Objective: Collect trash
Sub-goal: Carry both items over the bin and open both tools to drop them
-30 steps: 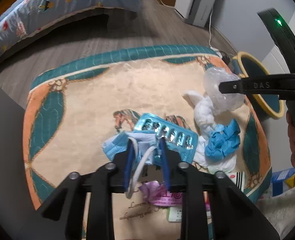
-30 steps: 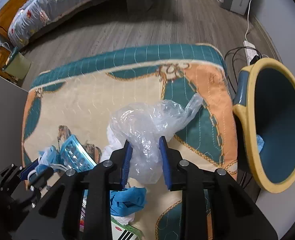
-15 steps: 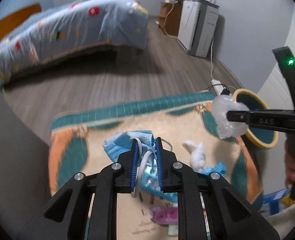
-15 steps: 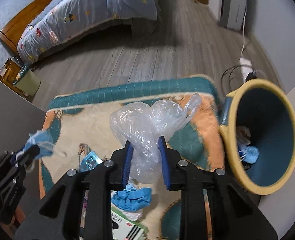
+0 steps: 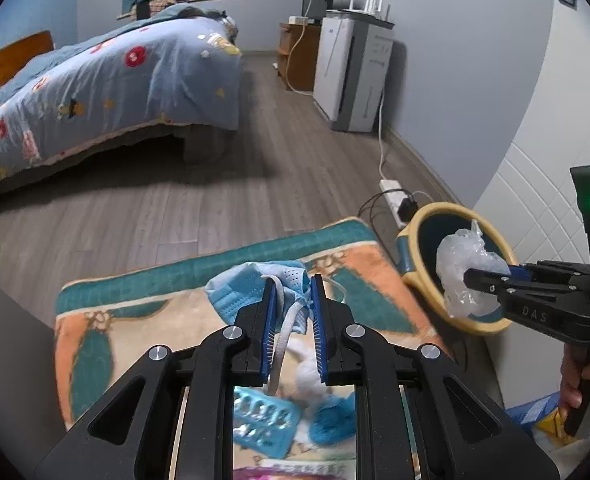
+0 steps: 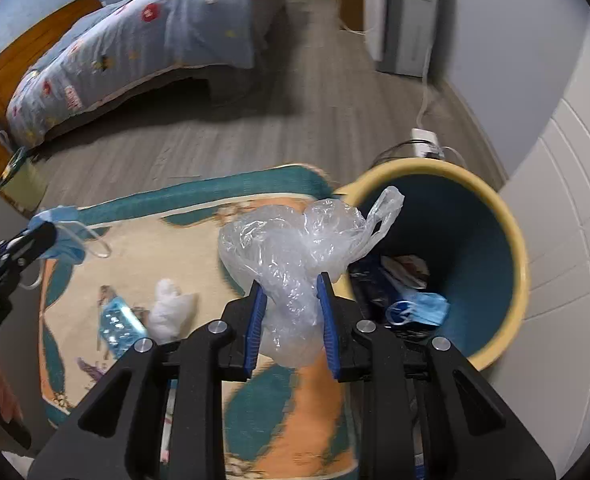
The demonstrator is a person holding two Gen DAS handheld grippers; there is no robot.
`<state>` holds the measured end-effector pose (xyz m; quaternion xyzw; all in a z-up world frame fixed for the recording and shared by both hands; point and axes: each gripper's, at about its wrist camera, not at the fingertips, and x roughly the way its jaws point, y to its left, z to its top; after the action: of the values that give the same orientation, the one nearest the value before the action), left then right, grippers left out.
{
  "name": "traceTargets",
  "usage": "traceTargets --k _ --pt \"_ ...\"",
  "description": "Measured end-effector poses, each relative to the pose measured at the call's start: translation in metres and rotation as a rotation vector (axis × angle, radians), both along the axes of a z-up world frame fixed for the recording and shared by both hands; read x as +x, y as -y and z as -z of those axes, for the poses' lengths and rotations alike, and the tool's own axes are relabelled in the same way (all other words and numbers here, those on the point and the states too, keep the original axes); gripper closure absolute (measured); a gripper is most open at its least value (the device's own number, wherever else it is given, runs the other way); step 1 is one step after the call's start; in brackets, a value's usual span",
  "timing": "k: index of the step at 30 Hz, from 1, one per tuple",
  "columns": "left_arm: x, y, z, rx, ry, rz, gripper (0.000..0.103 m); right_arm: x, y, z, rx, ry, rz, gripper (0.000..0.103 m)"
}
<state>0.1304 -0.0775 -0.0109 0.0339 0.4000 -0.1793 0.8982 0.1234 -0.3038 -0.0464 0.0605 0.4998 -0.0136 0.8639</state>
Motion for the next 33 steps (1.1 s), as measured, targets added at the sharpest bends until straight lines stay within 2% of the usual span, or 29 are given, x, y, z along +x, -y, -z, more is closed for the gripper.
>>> traceTargets --k 11,18,25,30,33 --pt "-0.004 0.045 -0.002 0.086 0.063 0.035 0.085 -0.009 0.051 -0.003 -0.029 0.059 0.045 0.078" --pt "-0.015 0.093 0.008 0.121 0.080 0.151 0.085 -0.010 0.103 0.000 -0.006 0.069 0.137 0.078" --pt "-0.028 0.142 0.037 -0.013 0.005 0.316 0.085 -0.011 0.153 0.018 0.055 0.028 0.271 0.078" --pt "-0.029 0.186 0.058 0.038 0.025 0.412 0.085 -0.013 0.167 0.033 0.062 -0.014 0.306 0.078" --pt "-0.022 0.200 0.067 -0.018 -0.009 0.404 0.085 -0.015 0.170 0.037 0.067 -0.028 0.314 0.078"
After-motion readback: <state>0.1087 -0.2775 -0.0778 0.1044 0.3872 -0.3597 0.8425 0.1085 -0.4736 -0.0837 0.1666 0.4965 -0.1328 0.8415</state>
